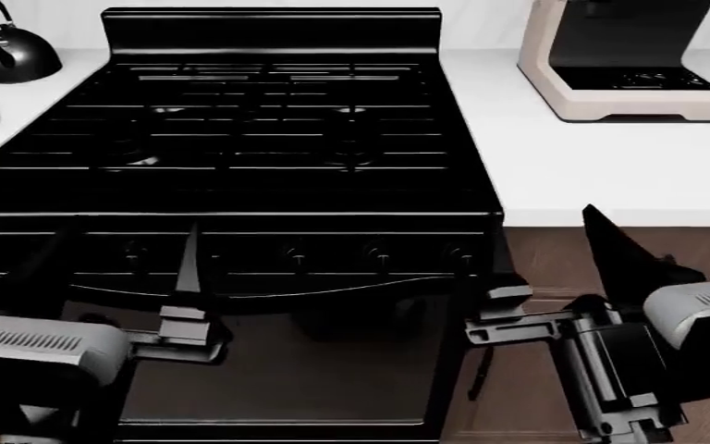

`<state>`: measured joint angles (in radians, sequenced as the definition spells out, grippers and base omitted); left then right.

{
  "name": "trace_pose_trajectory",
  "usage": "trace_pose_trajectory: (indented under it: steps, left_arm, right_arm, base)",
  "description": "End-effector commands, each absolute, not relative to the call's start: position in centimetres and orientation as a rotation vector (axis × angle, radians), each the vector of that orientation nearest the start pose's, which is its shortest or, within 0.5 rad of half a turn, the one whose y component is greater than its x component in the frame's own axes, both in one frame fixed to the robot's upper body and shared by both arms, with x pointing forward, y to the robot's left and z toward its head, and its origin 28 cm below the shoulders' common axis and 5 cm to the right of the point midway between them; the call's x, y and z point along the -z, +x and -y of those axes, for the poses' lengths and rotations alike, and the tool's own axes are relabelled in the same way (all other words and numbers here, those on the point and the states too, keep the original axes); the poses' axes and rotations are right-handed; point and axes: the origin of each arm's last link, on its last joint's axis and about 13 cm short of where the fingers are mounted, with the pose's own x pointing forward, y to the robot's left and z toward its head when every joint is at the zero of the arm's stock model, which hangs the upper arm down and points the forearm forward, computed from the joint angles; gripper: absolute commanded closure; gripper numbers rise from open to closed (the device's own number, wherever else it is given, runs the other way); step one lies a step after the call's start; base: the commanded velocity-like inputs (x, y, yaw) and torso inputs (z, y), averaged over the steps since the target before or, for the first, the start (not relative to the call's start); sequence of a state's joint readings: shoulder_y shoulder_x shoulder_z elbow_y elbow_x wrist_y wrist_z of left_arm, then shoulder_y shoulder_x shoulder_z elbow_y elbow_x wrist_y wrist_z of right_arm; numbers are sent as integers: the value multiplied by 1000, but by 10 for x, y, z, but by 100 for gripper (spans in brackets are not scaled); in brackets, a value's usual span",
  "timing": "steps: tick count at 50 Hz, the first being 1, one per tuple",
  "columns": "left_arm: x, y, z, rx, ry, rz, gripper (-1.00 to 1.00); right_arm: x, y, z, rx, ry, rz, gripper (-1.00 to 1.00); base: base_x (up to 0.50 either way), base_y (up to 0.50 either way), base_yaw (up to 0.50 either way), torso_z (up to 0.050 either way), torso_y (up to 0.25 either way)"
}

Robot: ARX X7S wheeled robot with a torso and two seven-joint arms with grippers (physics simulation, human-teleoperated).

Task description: Pick the fish from the counter and place it in the microwave.

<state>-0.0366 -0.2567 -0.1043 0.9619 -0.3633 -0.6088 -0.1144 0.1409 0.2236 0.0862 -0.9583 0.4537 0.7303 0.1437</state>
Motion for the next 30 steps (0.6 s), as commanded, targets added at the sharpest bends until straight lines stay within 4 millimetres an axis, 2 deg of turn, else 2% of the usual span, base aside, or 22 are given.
trace_pose_trajectory:
  steps: [1,30]
  left_arm:
    - [-191,153,-237,78,-10,434,-100]
    - [-186,153,-233,98,-24,423,-100]
  right_arm:
    - [-200,164,113,-147,68,419,-100]
    - [-198,165,100,-224,49,445,-100]
  base:
    - [27,500,0,0,0]
    - [29,500,0,0,0]
